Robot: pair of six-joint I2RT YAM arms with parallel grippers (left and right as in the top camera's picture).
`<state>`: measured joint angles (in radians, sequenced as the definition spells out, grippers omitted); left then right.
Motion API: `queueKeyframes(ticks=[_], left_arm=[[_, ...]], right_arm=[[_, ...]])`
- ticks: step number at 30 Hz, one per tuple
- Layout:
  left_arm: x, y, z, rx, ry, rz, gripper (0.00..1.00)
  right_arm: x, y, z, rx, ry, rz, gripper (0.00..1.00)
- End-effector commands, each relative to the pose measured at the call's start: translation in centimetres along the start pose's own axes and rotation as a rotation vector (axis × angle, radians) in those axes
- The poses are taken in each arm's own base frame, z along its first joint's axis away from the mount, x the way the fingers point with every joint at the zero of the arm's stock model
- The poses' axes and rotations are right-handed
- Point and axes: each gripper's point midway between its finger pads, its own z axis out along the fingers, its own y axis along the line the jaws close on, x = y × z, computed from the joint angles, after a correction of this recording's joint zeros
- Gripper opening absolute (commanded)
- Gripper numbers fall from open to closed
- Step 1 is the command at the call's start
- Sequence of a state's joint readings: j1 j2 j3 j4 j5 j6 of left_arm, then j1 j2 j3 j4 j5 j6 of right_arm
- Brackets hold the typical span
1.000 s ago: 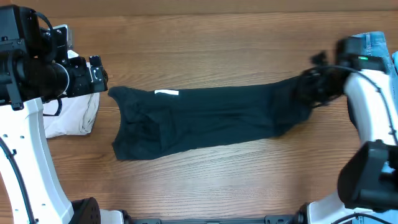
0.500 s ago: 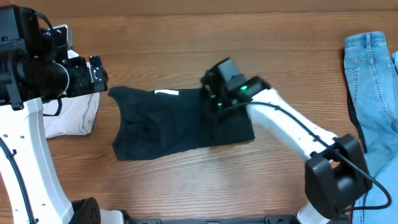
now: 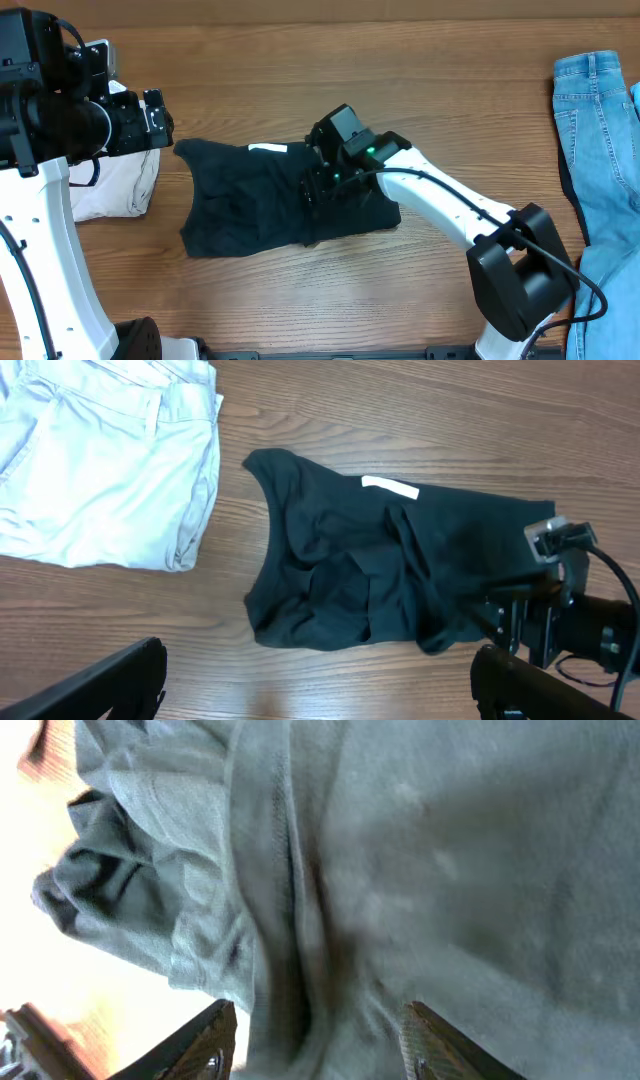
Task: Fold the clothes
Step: 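Fold the strip's right end leftward over the middle with the right gripper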
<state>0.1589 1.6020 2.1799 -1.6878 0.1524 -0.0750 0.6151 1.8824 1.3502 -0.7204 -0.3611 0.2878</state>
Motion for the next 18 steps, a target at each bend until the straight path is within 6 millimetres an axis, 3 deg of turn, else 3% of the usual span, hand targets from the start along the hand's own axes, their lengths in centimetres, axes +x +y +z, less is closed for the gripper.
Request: queueKeyframes(ticks=[1,2,3,4,7,11,16,18], left_arm=[[-0.1,0.0,-0.3,-0.004,-0.01,0.0,1.0],[-0.1,0.0,-0.3,-0.004,-0.01,0.0,1.0],[-0.1,0.0,-0.3,-0.004,-0.01,0.0,1.0],[-0.1,0.0,-0.3,-0.004,-0.01,0.0,1.0],[-0.1,0.0,-0.3,-0.004,-0.01,0.0,1.0],[-0.1,0.0,-0.3,-0.004,-0.01,0.0,1.0],[-0.1,0.0,-0.3,-0.004,-0.01,0.0,1.0],[-0.1,0.0,-0.3,-0.004,-0.01,0.0,1.0]], right_arm=[[-1.2,-0.8,-2.3,-0.028,-0.024,0.049,0.43],[-1.1,-1.5,-2.4,-0.016,-0.018,0.071,0.23],[-0.9,-2.6,-2.6,0.012,-0.01,0.119,0.09],[-0.6,-3.4,-2.8,0.028,0.004,0.16,0.04],[1.4,-3.0,-2.2,-0.013,0.074,0.189,0.04],[3.9,0.5,0.8,-0.086,0.113,0.086,0.04],[3.0,3.2,3.5,-0.127,-0.005,0.073,0.06],[0.9,5.3,3.5,-0.195,-0.102,0.016,0.06]])
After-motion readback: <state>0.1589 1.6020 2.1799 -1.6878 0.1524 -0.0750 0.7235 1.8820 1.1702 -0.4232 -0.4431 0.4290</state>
